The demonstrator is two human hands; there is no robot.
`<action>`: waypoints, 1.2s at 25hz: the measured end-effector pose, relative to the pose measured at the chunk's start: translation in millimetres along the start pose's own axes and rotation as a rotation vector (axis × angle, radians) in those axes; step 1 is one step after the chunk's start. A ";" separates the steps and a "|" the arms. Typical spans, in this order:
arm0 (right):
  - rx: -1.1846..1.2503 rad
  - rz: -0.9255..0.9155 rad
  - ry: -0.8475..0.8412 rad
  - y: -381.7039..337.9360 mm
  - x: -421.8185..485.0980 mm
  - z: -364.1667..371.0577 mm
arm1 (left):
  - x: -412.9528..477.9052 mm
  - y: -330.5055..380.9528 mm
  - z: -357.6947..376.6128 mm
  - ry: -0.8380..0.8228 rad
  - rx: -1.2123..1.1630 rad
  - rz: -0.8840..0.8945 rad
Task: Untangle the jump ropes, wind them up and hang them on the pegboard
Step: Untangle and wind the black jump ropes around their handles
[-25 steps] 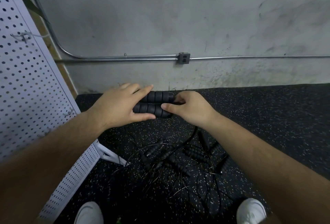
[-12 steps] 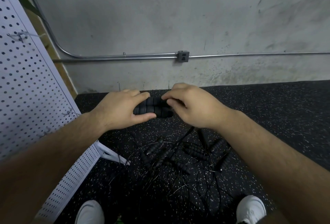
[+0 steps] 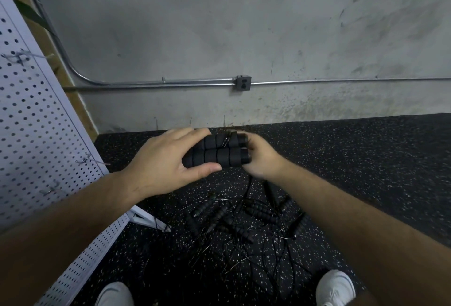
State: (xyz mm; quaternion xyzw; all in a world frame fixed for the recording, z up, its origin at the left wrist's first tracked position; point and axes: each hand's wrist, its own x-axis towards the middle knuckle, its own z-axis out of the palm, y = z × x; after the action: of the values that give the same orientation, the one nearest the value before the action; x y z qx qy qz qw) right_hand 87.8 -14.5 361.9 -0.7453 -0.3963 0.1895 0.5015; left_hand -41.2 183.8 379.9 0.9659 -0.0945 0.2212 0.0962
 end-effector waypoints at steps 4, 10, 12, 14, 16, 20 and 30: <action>-0.136 0.124 -0.042 -7.3 -8.2 48.1 | 10.3 -23.0 -7.3 0.067 0.223 -0.110; -0.371 0.098 -0.127 -50.3 -26.5 48.9 | 8.2 -62.4 -2.9 -0.001 0.384 -0.140; -0.438 0.088 -0.163 -67.9 -35.1 38.1 | 4.9 -66.6 1.7 -0.042 0.393 -0.140; -0.578 0.038 -0.135 -80.6 -40.6 26.0 | 1.1 -67.0 6.9 -0.085 0.388 -0.119; -0.832 -0.054 -0.060 -86.6 -40.6 11.4 | -1.5 -62.5 13.3 -0.105 0.362 -0.053; -0.991 -0.190 0.131 -66.4 -27.1 -17.3 | -5.2 -39.5 22.7 -0.144 0.294 0.103; 0.074 0.169 0.026 4.0 -15.0 -13.3 | -9.5 16.4 8.6 -0.116 -0.012 0.035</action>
State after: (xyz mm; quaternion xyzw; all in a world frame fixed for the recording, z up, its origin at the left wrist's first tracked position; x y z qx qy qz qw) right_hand 89.2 -34.9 362.2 -0.7594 -0.3183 0.2360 0.5160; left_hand -49.7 167.4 370.4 0.9746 -0.1184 0.1660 0.0926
